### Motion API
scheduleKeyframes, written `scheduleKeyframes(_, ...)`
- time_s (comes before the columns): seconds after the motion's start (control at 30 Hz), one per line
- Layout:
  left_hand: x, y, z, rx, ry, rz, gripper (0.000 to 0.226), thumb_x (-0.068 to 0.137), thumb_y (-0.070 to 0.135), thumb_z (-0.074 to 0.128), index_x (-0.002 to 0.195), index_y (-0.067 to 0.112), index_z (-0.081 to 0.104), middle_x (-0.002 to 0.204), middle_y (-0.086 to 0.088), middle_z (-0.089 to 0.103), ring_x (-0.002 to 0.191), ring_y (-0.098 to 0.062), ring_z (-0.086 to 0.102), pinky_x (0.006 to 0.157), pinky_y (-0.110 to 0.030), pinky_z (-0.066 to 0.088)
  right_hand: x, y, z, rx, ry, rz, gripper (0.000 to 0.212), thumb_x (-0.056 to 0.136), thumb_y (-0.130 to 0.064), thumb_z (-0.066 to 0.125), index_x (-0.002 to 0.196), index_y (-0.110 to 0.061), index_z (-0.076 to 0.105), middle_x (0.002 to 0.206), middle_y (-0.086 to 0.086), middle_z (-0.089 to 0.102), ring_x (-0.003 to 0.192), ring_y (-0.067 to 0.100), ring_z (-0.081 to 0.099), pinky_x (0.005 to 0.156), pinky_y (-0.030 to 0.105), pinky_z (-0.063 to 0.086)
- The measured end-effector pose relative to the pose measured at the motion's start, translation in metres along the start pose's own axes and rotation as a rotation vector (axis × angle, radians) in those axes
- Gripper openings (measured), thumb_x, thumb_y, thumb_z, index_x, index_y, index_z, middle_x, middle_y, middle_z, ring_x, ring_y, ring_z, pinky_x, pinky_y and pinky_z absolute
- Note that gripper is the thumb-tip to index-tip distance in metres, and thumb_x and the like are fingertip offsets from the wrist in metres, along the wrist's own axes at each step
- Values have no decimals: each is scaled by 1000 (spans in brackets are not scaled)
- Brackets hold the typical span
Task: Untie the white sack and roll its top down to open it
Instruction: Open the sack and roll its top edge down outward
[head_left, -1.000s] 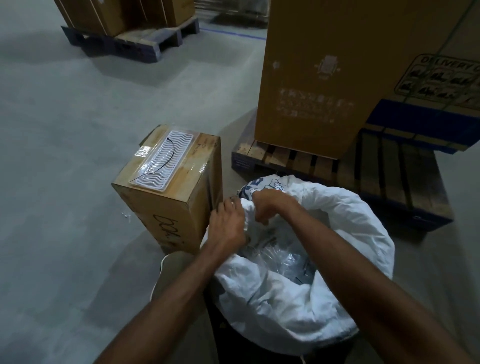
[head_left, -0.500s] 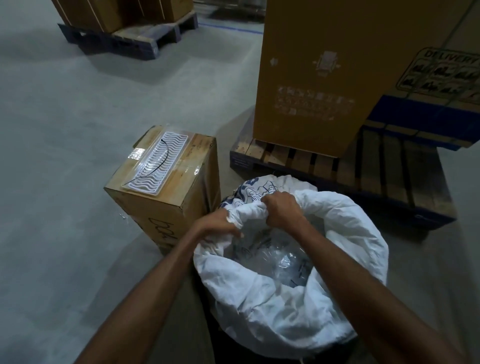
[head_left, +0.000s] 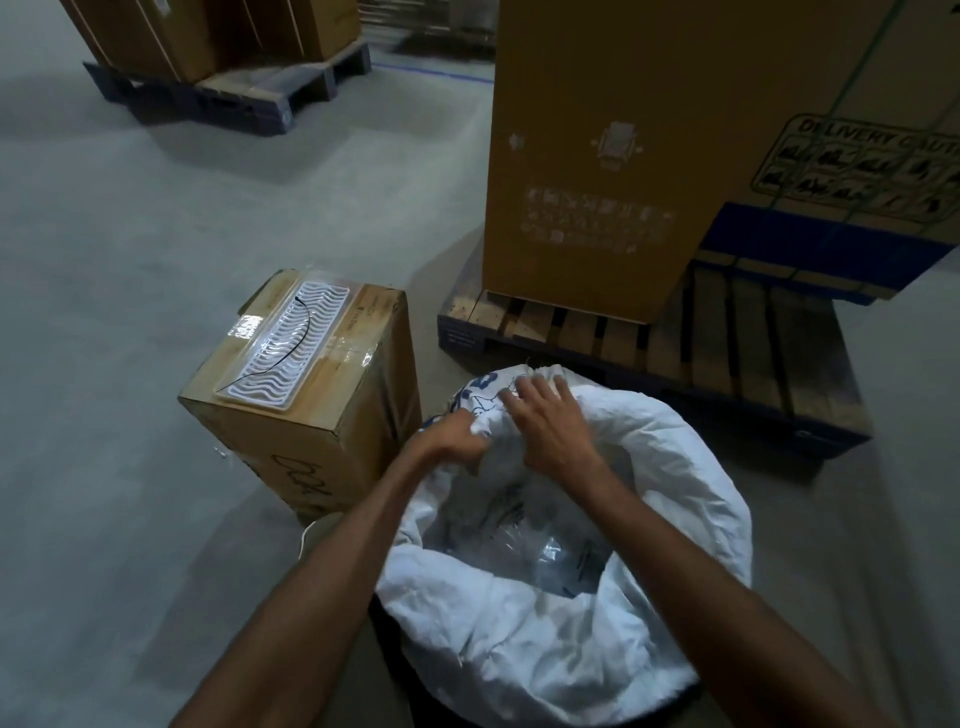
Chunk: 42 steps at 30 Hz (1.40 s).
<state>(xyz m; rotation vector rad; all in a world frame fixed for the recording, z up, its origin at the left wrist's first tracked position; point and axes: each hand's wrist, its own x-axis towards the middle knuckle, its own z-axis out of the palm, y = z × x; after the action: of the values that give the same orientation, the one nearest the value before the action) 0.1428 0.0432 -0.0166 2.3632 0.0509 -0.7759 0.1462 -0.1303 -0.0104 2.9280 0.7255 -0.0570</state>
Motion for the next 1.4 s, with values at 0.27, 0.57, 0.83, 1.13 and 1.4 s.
scheduleKeyframes(0.27, 11, 10, 23, 563, 471, 258, 92, 66, 43, 79, 145, 16, 41, 130, -12, 56, 114, -30, 57, 97, -41, 50, 12, 23, -15, 233, -288, 296, 47, 74, -36, 79, 114, -17, 61, 97, 1, 63, 91, 22, 63, 78, 35, 52)
scheduleKeyframes(0.57, 31, 38, 26, 470, 133, 41, 55, 78, 44, 70, 125, 18, 62, 122, -8, 68, 110, -28, 64, 96, -41, 53, -15, 31, 8, 128, -197, 225, 94, 68, -56, 83, 147, -23, 44, 146, 8, 50, 132, 30, 48, 111, 49, 39)
scheduleKeyframes(0.83, 33, 41, 33, 575, 343, 325, 86, 71, 42, 78, 145, 17, 42, 135, -14, 56, 120, -31, 55, 104, -44, 47, -35, 39, 15, 461, -142, 462, 57, 78, -36, 79, 123, -14, 52, 111, 10, 65, 99, 29, 65, 78, 39, 52)
scheduleKeyframes(1.13, 41, 64, 62, 511, 244, 212, 40, 88, 33, 70, 124, 19, 63, 122, -8, 68, 112, -28, 63, 95, -39, 49, -52, 57, 12, 287, -192, 395, 87, 68, -44, 85, 143, -23, 46, 135, 6, 58, 119, 28, 57, 101, 46, 44)
scheduleKeyframes(1.4, 56, 66, 40, 527, 86, 280, 70, 64, 39, 83, 125, 16, 57, 122, -11, 63, 105, -29, 59, 87, -39, 51, -86, 62, 34, 404, -149, 556, 37, 82, -17, 69, 117, -13, 57, 115, 10, 63, 105, 32, 65, 84, 37, 48)
